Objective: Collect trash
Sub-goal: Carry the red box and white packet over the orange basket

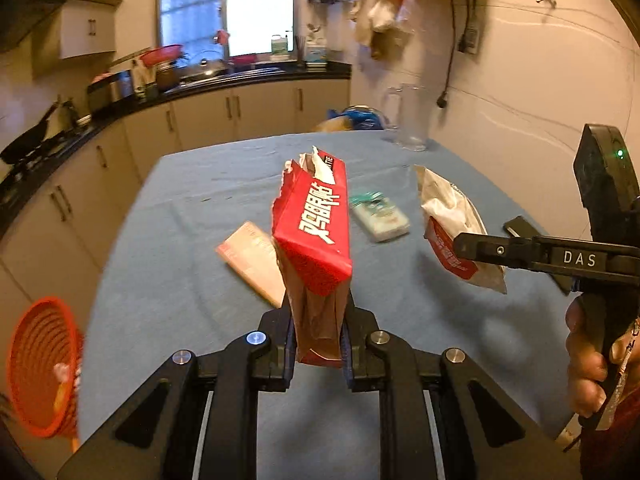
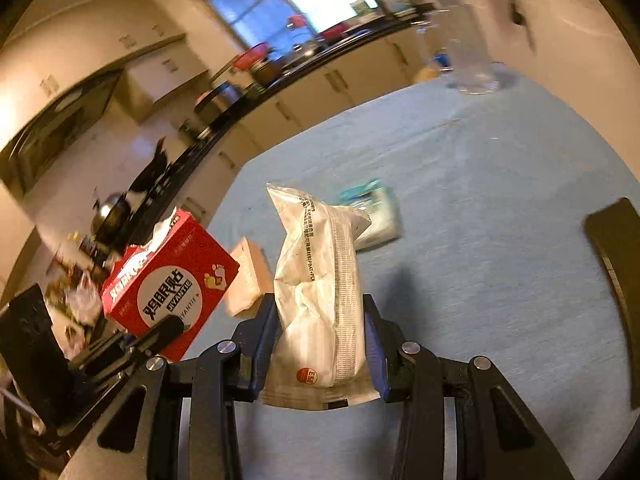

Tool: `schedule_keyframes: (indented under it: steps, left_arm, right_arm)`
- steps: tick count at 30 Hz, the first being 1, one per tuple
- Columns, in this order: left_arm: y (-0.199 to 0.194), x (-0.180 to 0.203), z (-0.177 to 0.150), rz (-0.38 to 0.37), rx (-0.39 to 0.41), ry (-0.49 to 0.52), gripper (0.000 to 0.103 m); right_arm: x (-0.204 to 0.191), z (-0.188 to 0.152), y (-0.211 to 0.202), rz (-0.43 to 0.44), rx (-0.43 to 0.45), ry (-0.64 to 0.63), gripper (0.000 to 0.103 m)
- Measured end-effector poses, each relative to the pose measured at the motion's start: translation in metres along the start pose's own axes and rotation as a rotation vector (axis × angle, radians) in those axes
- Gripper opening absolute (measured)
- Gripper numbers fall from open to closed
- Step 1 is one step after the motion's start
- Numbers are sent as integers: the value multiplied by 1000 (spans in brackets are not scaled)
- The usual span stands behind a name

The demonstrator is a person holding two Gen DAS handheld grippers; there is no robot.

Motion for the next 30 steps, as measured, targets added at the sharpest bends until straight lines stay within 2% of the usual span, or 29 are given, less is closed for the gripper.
schedule_keyframes:
  steps: [8, 14, 30]
  left_arm:
    - [-23, -35, -23, 34, 18, -40, 17]
    - [-33, -51, -29, 70, 40, -55, 17]
    - [-45, -99, -44, 104, 59, -137, 17]
  right_arm:
    - [-38, -27, 24, 28, -71, -63, 44]
    - [-58, -35, 36, 30, -96, -90, 44]
    - [-100, -46, 59, 39, -147, -152, 44]
Point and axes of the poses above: each gripper's, at about its wrist camera, not at the fingertips, and y roughly the way its jaws point, x to its right, z to its top, the point moved 8 cm from there along y, roughly the way its jaws point, and after that the axes turned 5 degrees about z, right-handed, at the moved point
